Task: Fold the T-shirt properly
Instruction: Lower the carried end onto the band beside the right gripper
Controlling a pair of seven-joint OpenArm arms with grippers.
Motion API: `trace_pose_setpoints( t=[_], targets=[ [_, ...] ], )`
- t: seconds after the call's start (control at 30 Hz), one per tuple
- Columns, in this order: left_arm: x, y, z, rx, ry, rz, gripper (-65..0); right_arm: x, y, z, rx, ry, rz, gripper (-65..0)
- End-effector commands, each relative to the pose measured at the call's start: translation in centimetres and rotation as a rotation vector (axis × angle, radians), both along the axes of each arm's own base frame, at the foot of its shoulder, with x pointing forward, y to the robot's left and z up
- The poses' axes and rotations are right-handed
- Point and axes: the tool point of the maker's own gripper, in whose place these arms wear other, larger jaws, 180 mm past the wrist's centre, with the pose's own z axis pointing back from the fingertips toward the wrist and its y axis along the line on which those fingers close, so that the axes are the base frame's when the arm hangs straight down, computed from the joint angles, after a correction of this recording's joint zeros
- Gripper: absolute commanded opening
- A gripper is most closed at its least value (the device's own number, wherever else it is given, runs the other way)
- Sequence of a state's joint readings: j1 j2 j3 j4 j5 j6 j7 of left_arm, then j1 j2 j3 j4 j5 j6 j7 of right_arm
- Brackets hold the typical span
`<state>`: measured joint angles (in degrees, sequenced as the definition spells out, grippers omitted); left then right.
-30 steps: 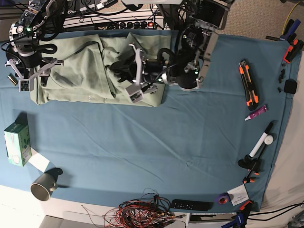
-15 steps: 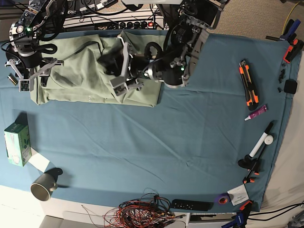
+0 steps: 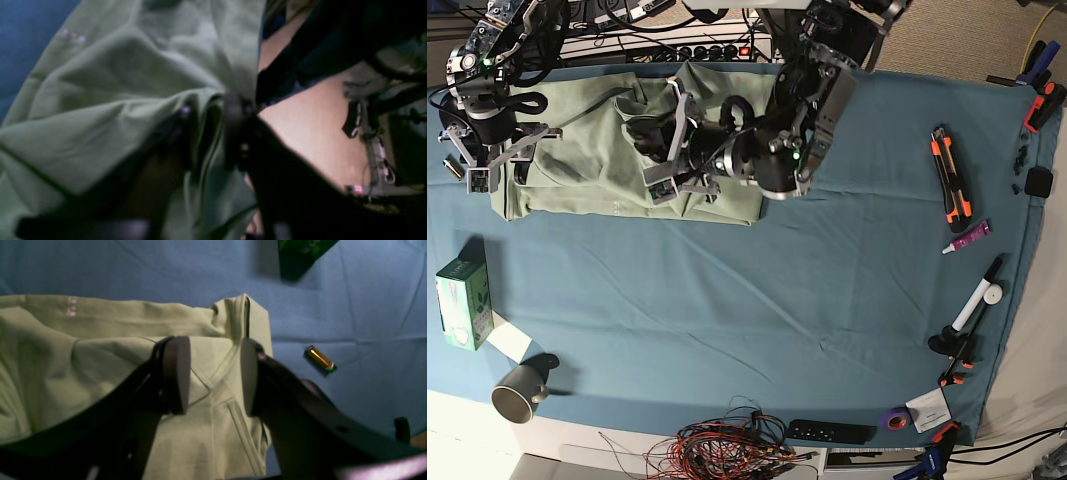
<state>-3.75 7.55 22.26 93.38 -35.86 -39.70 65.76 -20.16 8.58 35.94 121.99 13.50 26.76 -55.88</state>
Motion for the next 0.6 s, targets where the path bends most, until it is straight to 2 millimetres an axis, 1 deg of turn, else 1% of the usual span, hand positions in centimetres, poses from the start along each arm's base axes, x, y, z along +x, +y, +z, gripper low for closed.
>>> trace_pose_setpoints(
  t=[0.0,0.07,0.13,0.27,0.33,0.47,0.57],
  targets=[
    [0.9,-0.4,1.7,-0.048,-0.028,0.009,-57.5,0.5,-0.3,1.3,-0.023,-0.043,0.007,-40.1],
    [1.6,0.5,1.4,-0.039,-0.026,0.039,-58.2,0.5,-0.3,1.3,-0.023,-0.044,0.007,-40.1],
    [2.5,1.8,0.8,-0.018,-0.008,0.086,-64.8,0.5,-0.3,1.3,-0.023,-0.044,0.007,-40.1],
    [3.6,4.9,-1.1,0.053,0.007,0.14,-65.0,0.5,-0.3,1.3,-0.022,-0.044,0.007,-40.1],
    [4.0,6.3,-2.1,0.087,0.052,0.198,-65.0,0.5,-0.3,1.3,-0.023,-0.044,0.007,-40.1],
    [3.6,8.2,-4.6,0.167,0.129,0.288,-65.0,0.5,-0.3,1.3,-0.022,-0.044,0.007,-40.1],
    [2.9,8.8,-6.0,0.214,0.175,0.34,-65.0,0.5,-0.3,1.3,-0.022,-0.044,0.006,-40.1]
  ],
)
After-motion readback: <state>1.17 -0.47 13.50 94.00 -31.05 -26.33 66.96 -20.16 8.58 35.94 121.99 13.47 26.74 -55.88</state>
